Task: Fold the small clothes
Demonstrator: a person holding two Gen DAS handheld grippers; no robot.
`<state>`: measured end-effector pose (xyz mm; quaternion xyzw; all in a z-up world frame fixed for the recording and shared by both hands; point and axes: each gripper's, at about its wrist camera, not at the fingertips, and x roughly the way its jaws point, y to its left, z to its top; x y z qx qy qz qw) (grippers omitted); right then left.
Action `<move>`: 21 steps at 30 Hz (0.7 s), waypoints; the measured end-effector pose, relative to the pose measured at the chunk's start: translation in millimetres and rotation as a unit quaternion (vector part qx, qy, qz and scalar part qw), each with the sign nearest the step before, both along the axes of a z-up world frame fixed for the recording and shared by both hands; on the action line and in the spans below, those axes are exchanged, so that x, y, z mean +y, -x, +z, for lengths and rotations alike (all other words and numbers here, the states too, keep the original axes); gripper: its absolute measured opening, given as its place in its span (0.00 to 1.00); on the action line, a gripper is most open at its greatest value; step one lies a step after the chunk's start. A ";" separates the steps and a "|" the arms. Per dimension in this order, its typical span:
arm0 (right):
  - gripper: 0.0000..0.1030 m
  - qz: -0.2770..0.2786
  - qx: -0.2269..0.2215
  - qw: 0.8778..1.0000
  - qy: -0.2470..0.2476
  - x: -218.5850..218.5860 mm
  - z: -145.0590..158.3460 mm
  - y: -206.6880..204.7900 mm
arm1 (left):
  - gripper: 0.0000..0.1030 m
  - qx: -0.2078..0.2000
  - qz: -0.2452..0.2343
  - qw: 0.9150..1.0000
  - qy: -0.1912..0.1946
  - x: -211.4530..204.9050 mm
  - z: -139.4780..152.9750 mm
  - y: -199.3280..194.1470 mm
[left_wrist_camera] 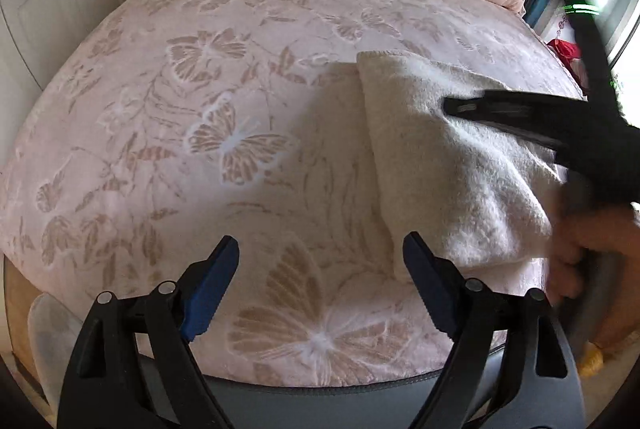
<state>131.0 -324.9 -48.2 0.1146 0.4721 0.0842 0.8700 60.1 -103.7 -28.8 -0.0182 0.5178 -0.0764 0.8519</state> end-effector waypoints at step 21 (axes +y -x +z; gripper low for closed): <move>0.39 -0.146 0.035 0.987 -0.048 -130.4 -34.8 51.2 | 0.81 -0.005 -0.032 0.998 -0.050 -28.8 -0.7 18.3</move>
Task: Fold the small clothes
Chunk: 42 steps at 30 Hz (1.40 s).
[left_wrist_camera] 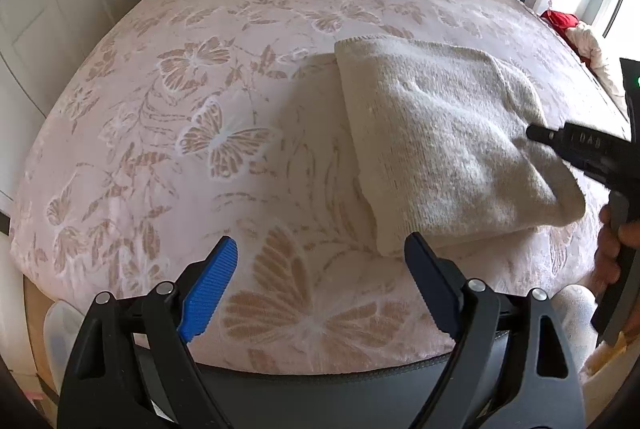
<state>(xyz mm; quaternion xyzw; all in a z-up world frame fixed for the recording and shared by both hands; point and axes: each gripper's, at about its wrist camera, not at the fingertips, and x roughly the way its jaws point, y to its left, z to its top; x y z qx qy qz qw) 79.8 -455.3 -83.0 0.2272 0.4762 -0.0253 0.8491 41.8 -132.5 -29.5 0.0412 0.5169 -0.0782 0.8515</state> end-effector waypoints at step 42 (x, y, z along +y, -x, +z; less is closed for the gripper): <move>0.07 0.027 -0.015 0.997 0.068 7.6 2.8 55.4 | 0.84 0.000 -0.030 0.999 -0.012 -24.6 -3.6 2.6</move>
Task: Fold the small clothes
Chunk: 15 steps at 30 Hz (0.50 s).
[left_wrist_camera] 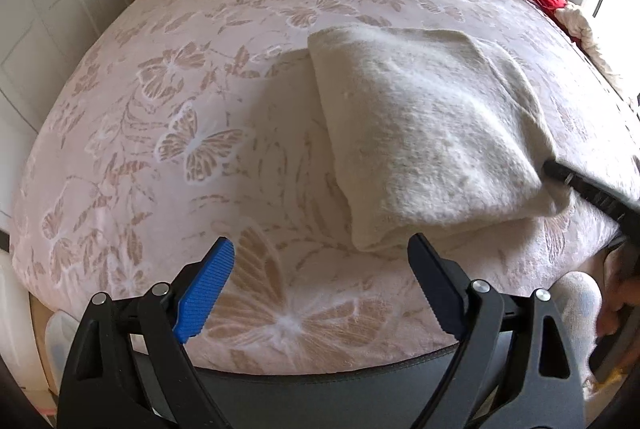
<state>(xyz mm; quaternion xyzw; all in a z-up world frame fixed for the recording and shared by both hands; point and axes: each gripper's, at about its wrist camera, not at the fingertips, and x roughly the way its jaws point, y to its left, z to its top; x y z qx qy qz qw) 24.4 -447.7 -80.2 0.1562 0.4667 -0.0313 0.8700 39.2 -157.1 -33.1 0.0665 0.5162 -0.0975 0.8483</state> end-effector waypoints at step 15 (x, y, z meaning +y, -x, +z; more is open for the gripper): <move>0.59 -0.052 -0.019 0.997 -0.052 -33.0 5.4 5.0 | 0.89 0.045 0.014 0.991 0.124 2.9 -2.0 -24.9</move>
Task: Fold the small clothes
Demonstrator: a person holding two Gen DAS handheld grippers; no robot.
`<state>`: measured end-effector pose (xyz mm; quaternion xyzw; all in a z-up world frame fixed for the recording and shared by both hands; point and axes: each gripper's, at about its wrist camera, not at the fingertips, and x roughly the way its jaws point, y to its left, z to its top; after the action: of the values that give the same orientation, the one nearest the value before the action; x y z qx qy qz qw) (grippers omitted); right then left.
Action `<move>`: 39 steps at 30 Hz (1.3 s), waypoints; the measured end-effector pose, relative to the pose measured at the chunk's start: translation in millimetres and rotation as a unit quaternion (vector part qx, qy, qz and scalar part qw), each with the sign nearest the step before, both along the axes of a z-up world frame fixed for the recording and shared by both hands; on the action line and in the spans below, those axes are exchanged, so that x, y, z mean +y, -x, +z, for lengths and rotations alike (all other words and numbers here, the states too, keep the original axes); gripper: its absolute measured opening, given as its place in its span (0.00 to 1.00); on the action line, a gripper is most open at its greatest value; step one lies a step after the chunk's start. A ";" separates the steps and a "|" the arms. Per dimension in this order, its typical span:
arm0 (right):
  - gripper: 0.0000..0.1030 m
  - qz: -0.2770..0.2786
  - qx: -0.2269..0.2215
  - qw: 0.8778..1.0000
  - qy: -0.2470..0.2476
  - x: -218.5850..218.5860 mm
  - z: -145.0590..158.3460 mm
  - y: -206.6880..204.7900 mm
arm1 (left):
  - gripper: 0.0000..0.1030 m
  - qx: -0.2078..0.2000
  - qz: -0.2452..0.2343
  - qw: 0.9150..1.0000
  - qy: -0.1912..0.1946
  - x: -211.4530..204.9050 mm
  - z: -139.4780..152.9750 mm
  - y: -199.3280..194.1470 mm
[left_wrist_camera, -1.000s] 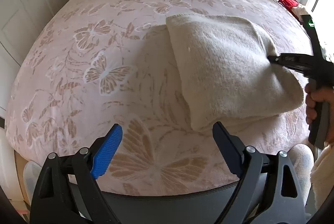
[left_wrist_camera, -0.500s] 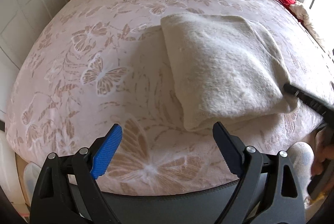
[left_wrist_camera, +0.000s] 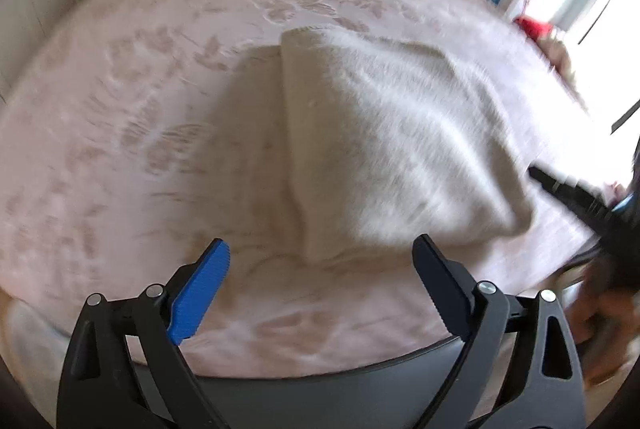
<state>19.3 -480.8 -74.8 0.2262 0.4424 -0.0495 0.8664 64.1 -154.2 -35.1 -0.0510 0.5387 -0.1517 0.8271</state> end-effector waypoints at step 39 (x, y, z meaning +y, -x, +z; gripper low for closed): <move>0.71 -0.075 0.022 0.974 -0.214 -22.3 -77.0 38.4 | 0.94 0.141 -0.040 0.985 0.093 -48.0 -74.3 -31.0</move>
<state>-19.0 -503.1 -151.8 0.4375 0.4432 -0.0231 0.7821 95.1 -202.2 -109.4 -0.1268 0.6352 -0.2249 0.7279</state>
